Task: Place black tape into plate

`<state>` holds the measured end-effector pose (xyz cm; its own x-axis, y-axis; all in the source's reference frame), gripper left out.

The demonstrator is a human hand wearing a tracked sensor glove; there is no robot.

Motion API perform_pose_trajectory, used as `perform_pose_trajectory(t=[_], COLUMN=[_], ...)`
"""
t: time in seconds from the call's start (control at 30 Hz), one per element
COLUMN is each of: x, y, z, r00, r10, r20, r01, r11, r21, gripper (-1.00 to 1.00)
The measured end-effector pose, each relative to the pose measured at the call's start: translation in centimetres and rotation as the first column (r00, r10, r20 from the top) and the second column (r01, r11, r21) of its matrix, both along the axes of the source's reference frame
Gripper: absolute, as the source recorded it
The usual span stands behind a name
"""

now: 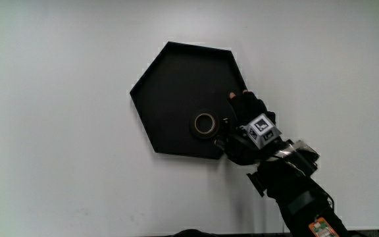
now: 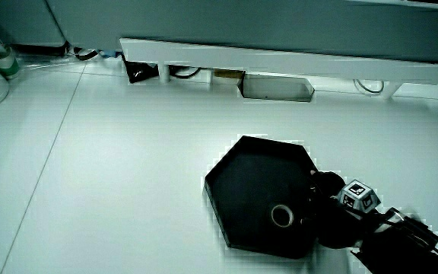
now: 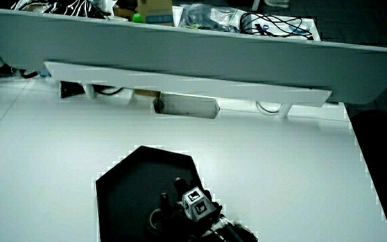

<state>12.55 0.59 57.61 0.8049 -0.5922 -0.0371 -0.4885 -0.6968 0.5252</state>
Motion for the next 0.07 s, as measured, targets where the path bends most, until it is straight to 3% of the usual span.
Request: perform_pose_trajectory(t=[0.07], x=[0.74], y=[0.35], z=[-0.74], r00=[0.999], r10=[0.023], r20=[0.036], r01=[-0.023], r11=[0.9997], r21=[-0.002], gripper=[-1.0])
